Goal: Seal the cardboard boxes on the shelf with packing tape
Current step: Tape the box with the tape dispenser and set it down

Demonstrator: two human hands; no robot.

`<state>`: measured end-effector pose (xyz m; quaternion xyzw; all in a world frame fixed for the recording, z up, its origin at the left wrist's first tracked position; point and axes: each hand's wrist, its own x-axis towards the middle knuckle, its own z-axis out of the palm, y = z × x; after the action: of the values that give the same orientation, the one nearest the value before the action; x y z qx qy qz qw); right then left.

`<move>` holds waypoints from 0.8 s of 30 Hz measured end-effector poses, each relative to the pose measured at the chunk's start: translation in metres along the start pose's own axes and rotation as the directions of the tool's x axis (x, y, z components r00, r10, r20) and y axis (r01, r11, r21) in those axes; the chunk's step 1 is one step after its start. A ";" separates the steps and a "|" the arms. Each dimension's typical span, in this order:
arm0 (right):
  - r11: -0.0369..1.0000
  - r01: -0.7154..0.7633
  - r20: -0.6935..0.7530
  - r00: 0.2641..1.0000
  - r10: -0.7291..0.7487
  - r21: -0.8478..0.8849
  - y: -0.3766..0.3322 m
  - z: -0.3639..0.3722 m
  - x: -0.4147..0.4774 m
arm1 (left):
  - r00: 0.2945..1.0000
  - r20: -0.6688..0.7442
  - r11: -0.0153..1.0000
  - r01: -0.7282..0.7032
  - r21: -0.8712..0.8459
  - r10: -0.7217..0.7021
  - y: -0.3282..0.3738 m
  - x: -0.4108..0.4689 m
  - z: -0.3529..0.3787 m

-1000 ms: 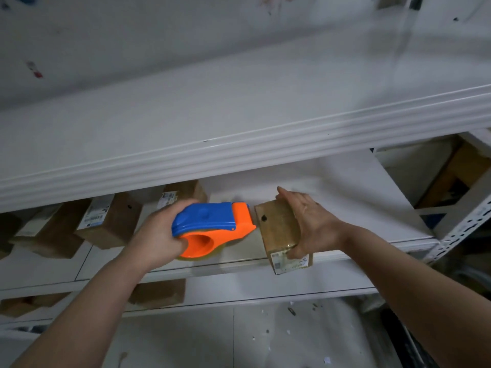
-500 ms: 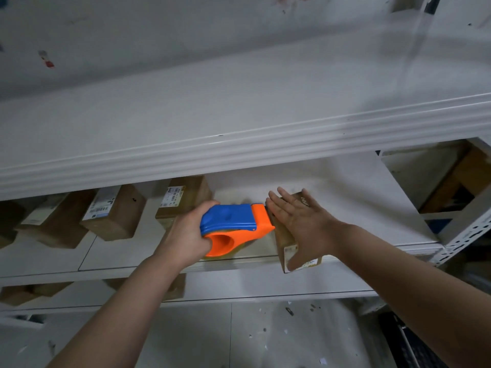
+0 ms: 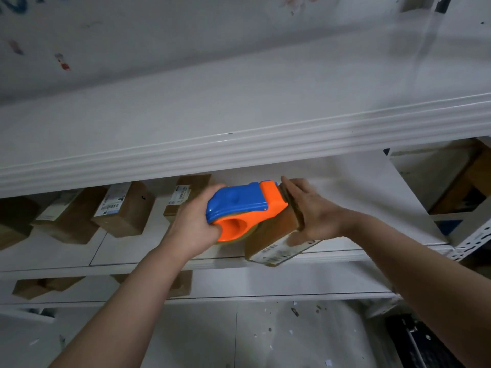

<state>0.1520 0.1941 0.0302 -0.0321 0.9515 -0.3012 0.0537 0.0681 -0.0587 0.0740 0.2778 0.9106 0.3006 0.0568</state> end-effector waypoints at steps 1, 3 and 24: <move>0.994 -0.013 -0.007 1.000 0.014 0.113 0.008 0.006 -0.007 | 1.000 0.014 0.999 -0.022 0.032 0.022 0.007 0.003 0.002; 0.964 -0.053 -0.021 0.998 0.061 0.259 0.026 0.023 -0.022 | 0.995 0.087 0.990 -0.067 0.123 0.057 0.021 0.008 0.014; 0.954 -0.174 -0.077 0.977 0.197 0.243 0.091 0.041 -0.054 | 0.987 0.144 0.957 0.026 0.290 -0.070 -0.037 -0.005 -0.027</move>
<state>0.2081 0.2498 -0.0509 0.0791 0.9095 -0.4064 0.0375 0.0471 -0.0997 0.0746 0.2830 0.9441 0.1415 0.0927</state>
